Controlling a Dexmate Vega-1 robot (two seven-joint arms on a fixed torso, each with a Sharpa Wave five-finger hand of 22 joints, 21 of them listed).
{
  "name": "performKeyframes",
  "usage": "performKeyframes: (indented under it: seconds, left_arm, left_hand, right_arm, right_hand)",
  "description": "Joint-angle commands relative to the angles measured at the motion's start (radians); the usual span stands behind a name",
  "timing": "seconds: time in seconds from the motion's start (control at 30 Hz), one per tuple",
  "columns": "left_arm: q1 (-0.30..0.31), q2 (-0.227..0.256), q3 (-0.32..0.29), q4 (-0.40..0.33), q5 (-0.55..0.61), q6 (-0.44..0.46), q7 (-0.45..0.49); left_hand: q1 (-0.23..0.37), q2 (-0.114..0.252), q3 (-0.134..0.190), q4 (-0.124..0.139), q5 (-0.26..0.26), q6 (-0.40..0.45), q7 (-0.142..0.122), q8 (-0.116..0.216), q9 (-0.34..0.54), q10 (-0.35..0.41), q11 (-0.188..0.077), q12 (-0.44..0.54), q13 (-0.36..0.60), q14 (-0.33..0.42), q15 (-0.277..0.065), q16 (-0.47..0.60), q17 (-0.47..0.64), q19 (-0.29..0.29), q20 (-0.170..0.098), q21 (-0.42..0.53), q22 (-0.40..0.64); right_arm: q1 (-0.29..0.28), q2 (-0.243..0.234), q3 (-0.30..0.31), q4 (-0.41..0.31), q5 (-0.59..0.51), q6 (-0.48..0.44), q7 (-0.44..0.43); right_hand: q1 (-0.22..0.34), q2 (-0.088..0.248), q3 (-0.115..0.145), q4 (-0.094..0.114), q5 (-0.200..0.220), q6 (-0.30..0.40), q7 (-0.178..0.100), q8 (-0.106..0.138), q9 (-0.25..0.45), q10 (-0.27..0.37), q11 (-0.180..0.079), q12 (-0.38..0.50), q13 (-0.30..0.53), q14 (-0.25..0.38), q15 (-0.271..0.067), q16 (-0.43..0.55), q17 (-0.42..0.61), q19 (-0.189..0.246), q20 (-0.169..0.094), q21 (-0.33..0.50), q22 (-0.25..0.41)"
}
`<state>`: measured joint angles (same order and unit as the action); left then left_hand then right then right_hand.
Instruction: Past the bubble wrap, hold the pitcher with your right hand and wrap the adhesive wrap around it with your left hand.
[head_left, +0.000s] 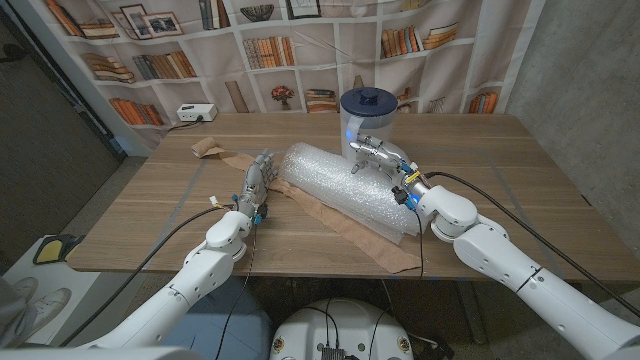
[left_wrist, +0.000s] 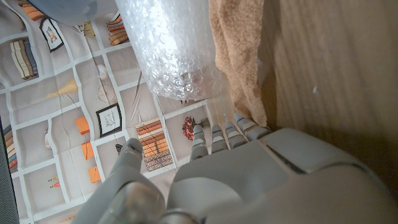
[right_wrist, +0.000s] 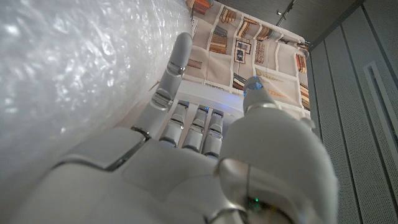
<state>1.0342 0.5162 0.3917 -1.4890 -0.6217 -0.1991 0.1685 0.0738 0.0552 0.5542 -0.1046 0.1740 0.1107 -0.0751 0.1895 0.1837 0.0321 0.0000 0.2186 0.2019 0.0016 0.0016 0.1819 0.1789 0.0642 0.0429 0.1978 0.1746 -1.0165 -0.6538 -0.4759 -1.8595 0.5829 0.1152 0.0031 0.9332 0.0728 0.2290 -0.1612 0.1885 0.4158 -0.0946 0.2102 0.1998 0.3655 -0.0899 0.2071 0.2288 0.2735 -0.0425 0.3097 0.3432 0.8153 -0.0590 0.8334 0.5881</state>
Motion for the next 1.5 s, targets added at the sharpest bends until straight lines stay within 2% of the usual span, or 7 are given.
performKeyframes:
  seconds: [0.03, 0.63, 0.93, 1.17, 1.2, 1.27, 1.5]
  left_arm:
    - [0.006, 0.001, -0.004, 0.000, -0.003, -0.008, 0.001]
    - [0.002, 0.000, -0.004, 0.006, -0.006, -0.008, -0.005]
    - [-0.002, 0.000, -0.004, 0.010, -0.005, -0.011, -0.008]
    - [-0.005, -0.001, -0.004, 0.016, -0.006, -0.013, -0.012]
    - [-0.005, -0.001, -0.004, 0.017, -0.008, -0.013, -0.014]
    - [-0.006, -0.003, -0.003, 0.019, -0.007, -0.015, -0.013]
    - [-0.003, -0.006, -0.003, 0.021, -0.008, -0.017, -0.013]
  left_hand:
    - [0.000, 0.011, -0.002, 0.001, 0.003, 0.009, 0.002, 0.002, 0.003, 0.006, -0.001, 0.003, 0.005, -0.005, 0.006, 0.004, 0.002, 0.002, 0.005, 0.001, 0.005]
    - [0.000, 0.011, -0.003, 0.001, 0.003, 0.008, 0.002, 0.002, 0.003, 0.005, -0.001, 0.003, 0.005, -0.005, 0.005, 0.004, 0.002, 0.001, 0.005, 0.001, 0.005]
    - [0.001, 0.011, -0.003, 0.001, 0.003, 0.008, 0.001, 0.002, 0.003, 0.004, 0.001, 0.003, 0.005, -0.006, 0.005, 0.004, 0.002, 0.003, 0.003, 0.002, 0.005]
    - [0.001, 0.011, -0.003, 0.001, 0.003, 0.008, 0.001, 0.002, 0.003, 0.005, 0.000, 0.003, 0.005, -0.006, 0.005, 0.004, 0.002, 0.003, 0.002, 0.002, 0.005]
    - [0.001, 0.011, -0.003, 0.001, 0.003, 0.008, 0.001, 0.002, 0.003, 0.005, 0.000, 0.003, 0.005, -0.006, 0.005, 0.004, 0.002, 0.003, 0.002, 0.002, 0.005]
    - [0.001, 0.011, -0.003, 0.001, 0.003, 0.009, 0.001, 0.002, 0.003, 0.006, 0.000, 0.003, 0.005, -0.006, 0.005, 0.004, 0.002, 0.003, 0.002, 0.002, 0.005]
    - [0.001, 0.011, -0.003, 0.001, 0.003, 0.009, 0.000, 0.002, 0.003, 0.005, -0.001, 0.003, 0.005, -0.005, 0.006, 0.005, 0.002, 0.003, 0.002, 0.002, 0.005]
  right_arm:
    - [0.021, 0.011, -0.016, 0.003, -0.005, -0.004, 0.010]
    - [0.049, 0.026, -0.034, 0.015, -0.019, -0.014, 0.015]
    - [0.063, 0.033, -0.044, 0.020, -0.019, -0.022, 0.024]
    - [0.066, 0.034, -0.044, 0.016, -0.019, -0.028, 0.021]
    - [0.065, 0.034, -0.043, 0.013, -0.018, -0.030, 0.018]
    - [0.061, 0.032, -0.042, 0.006, -0.019, -0.037, 0.009]
    - [0.044, 0.033, -0.033, -0.014, -0.010, -0.059, -0.028]
  right_hand:
    - [0.013, -0.001, 0.004, 0.002, 0.002, 0.000, -0.005, -0.005, 0.003, 0.006, -0.004, 0.001, 0.002, 0.003, -0.086, -0.003, 0.003, -0.008, -0.002, 0.011, -0.002]
    - [0.016, -0.003, 0.000, 0.004, 0.001, 0.002, -0.006, -0.003, 0.003, 0.015, -0.005, 0.005, 0.000, 0.013, -0.091, 0.001, 0.002, -0.011, -0.002, 0.020, -0.011]
    - [0.017, -0.006, -0.004, 0.005, 0.000, 0.011, -0.006, 0.000, 0.004, 0.017, 0.003, 0.006, -0.001, 0.029, -0.096, 0.007, 0.001, -0.015, 0.000, 0.026, -0.017]
    - [0.018, 0.003, -0.005, 0.010, 0.000, 0.030, -0.009, 0.007, 0.006, 0.051, 0.003, 0.019, 0.001, 0.058, -0.105, 0.022, 0.004, -0.020, -0.003, 0.035, -0.026]
    - [0.018, 0.004, -0.006, 0.011, 0.000, 0.036, -0.008, 0.010, 0.006, 0.060, 0.006, 0.024, 0.002, 0.066, -0.109, 0.026, 0.005, -0.021, -0.004, 0.038, -0.028]
    - [0.018, 0.009, -0.006, 0.013, 0.001, 0.046, -0.005, 0.013, 0.008, 0.080, 0.029, 0.033, 0.006, 0.084, -0.111, 0.035, 0.008, -0.023, -0.005, 0.044, -0.033]
    - [0.021, 0.024, -0.011, 0.015, 0.000, 0.119, -0.006, 0.045, 0.026, 0.163, 0.034, 0.084, 0.033, 0.150, -0.124, 0.072, 0.027, -0.021, -0.012, 0.070, -0.053]
